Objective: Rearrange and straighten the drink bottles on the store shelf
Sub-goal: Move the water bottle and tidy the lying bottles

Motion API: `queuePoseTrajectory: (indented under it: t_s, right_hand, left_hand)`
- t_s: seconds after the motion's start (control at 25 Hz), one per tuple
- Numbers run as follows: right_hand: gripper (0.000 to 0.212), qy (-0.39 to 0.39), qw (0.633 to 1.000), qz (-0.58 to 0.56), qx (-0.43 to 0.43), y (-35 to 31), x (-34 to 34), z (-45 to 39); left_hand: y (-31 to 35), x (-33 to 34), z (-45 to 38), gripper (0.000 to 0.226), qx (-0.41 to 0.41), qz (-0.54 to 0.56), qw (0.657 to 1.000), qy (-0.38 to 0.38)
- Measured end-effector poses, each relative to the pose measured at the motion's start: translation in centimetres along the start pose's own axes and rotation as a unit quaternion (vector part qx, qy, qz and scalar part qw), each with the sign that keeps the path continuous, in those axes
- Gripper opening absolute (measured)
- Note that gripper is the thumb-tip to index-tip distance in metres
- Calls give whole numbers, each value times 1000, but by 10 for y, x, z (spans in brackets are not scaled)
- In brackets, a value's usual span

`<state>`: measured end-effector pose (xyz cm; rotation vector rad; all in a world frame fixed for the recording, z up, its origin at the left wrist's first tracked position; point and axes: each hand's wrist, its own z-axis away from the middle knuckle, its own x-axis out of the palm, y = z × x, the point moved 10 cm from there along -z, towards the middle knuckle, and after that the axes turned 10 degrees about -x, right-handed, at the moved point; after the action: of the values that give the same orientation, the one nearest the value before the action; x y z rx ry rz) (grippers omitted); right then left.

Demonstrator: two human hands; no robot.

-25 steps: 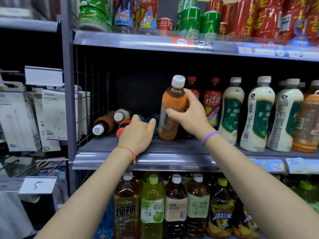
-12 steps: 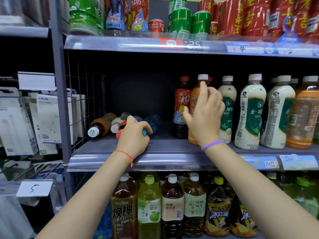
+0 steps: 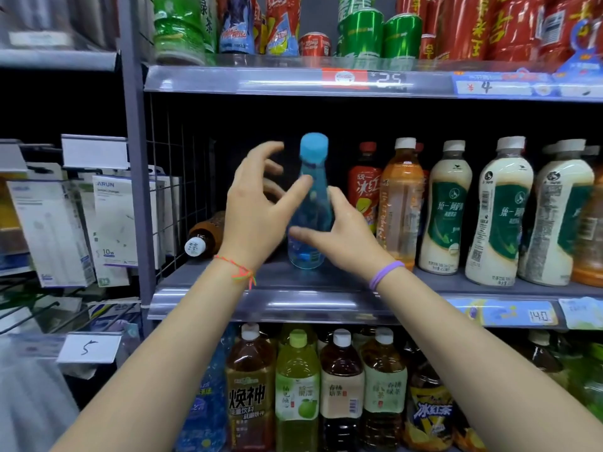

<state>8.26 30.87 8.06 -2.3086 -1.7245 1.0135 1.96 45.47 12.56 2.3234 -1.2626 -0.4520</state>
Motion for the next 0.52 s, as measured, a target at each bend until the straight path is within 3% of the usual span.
queuePoseTrajectory:
  t_s: [0.08, 0.16, 0.2, 0.28, 0.4, 0.48, 0.52]
  right_hand:
    - [66, 39, 998, 32, 44, 4, -13, 0]
    - [66, 65, 988, 111, 86, 12, -27, 1]
    - [65, 80, 978, 168, 94, 14, -35, 2]
    - [70, 122, 934, 328, 68, 5, -50, 4]
    - [78, 166, 820, 547, 23, -14, -53, 8]
    - [68, 188, 758, 624, -28, -26, -46, 12]
    - [62, 186, 751, 630, -75, -31, -37, 12]
  left_hand:
    - [-50, 10, -5, 38, -88, -193, 976, -47]
    - [-90, 22, 8, 45, -123, -398, 900, -124]
    - [-102, 26, 15, 47, -128, -450, 870, -152]
    - [-109, 30, 22, 50, -125, -477, 853, -172]
    - [-112, 34, 20, 56, -134, -468, 852, -193]
    - [-113, 37, 21, 56, -133, -453, 857, -208]
    - [-110, 39, 22, 53, -122, -435, 867, -208]
